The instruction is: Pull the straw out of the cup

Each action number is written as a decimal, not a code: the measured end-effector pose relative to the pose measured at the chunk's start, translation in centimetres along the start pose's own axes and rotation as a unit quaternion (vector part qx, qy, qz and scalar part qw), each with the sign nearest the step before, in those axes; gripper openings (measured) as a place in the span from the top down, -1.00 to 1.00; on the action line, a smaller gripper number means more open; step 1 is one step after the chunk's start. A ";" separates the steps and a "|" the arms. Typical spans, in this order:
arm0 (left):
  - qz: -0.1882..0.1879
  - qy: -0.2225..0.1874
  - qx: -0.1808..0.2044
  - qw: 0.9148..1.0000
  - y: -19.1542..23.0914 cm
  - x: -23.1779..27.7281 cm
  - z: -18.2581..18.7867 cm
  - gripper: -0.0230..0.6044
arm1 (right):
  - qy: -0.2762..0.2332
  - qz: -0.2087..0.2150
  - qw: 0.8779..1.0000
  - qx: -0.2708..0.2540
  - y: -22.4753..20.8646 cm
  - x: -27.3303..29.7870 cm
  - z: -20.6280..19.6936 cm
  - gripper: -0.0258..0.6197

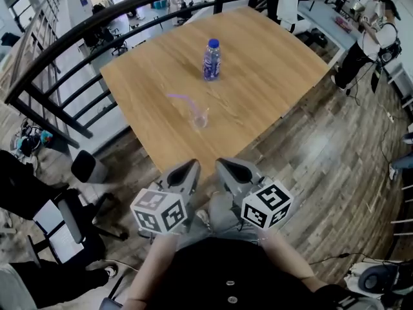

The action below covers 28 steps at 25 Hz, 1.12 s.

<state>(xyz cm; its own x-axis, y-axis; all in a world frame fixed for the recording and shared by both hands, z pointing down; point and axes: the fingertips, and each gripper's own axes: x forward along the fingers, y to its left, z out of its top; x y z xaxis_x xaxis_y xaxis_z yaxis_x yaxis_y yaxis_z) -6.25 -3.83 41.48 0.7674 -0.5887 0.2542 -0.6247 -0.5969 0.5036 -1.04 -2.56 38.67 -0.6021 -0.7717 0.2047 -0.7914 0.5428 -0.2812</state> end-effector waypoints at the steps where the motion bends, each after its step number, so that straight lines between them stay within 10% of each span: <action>1: 0.004 0.000 0.001 1.000 0.2 0.2 0.1 0.86 | -0.003 0.001 1.000 0.000 -0.4 0.1 0.3 0.92; 28: 0.152 -0.058 -0.036 0.986 9.2 11.1 7.4 0.86 | 0.023 0.146 0.988 -0.037 -13.9 11.4 8.4 0.92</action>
<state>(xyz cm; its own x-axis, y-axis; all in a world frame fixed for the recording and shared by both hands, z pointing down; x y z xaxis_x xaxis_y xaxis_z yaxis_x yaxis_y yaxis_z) -4.53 -19.92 42.81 0.5221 -0.7952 0.3084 -0.8083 -0.3459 0.4764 3.99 -21.74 37.07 -0.8092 -0.5634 0.1670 -0.5872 0.7648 -0.2650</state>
